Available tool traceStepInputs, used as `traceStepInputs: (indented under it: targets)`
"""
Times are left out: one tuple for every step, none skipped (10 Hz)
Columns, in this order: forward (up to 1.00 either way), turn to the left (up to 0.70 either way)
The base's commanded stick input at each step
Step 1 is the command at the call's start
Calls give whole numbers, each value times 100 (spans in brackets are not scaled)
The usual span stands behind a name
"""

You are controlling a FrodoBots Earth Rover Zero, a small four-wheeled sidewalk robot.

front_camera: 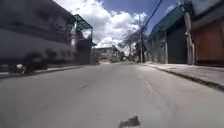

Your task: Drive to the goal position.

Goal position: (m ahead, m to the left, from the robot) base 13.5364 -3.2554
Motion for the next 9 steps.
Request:
traceStepInputs:
  targets:
    - [100,-40]
    - [100,-40]
    - [100,-40]
    - [100,-40]
    - [100,-31]
    - [100,-5]
    - [100,0]
    - [100,0]
    - [100,0]
